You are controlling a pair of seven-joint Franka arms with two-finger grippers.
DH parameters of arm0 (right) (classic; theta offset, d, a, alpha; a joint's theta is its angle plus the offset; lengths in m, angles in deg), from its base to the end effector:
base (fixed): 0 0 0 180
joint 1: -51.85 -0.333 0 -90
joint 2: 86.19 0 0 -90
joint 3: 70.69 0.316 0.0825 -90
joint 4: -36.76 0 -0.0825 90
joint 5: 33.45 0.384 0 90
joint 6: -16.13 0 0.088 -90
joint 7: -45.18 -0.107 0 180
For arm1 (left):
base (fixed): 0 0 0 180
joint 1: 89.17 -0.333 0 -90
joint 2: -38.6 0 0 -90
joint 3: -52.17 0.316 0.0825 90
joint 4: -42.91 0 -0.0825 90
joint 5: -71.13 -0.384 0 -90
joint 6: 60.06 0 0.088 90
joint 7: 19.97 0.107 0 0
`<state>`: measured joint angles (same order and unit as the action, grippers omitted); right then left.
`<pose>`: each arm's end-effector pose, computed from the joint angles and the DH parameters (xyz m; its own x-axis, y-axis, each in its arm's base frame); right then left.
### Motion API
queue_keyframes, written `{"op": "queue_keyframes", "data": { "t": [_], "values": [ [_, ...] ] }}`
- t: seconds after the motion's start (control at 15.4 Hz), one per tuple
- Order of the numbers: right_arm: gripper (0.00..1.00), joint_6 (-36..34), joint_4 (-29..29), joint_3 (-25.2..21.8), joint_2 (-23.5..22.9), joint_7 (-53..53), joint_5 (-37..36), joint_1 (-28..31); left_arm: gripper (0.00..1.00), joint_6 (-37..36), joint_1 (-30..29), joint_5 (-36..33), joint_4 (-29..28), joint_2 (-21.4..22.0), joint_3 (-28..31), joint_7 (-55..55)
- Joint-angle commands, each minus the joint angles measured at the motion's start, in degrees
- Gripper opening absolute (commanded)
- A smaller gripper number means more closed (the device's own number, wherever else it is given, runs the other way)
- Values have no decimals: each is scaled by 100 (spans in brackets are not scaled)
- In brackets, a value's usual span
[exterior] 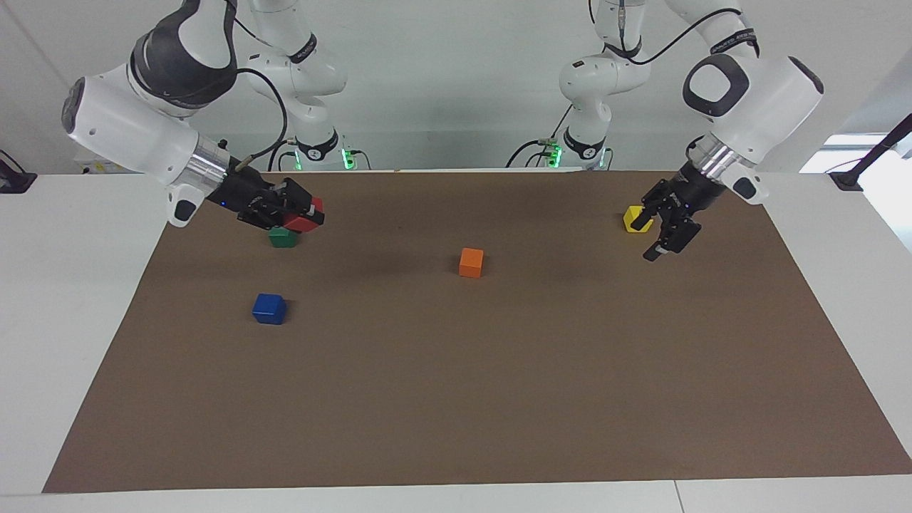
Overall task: Transfer red block to right arm and stack on blue block
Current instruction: 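Carry the red cube with the right gripper toward the blue cube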
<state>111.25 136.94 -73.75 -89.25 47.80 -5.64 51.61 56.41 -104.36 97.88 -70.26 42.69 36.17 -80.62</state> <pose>0.5681 0.0187 0.5292 0.9902 -0.0502 -0.1303 -0.1050 -0.8827 -0.4581 0.5527 -0.0365 0.5154 0.3611 0.8782 -0.3135 0.9200 -0.2807 0.2735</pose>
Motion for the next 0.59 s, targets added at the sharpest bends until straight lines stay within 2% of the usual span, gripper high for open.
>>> {"op": "queue_keyframes", "data": {
  "t": [0.0,0.13,0.2,0.39,0.52],
  "values": [
    [0,321,-87,43,-98,-243,-1203,-29,100,-677,-247,-861,741,-469,-70,675],
    [0,594,-16,51,-98,-376,-2047,-125,100,-1134,-247,-1537,1285,-795,-70,1097],
    [0,665,-7,51,-116,-411,-2243,-134,100,-1292,-239,-1871,1375,-822,-79,1360],
    [0,955,36,51,-212,-613,-2446,-126,100,-1776,-151,-2682,1367,-770,-79,2326],
    [0,1165,141,51,-248,-745,-2639,-126,100,-1944,-229,-2719,1315,-744,-70,3091]
  ]
}}
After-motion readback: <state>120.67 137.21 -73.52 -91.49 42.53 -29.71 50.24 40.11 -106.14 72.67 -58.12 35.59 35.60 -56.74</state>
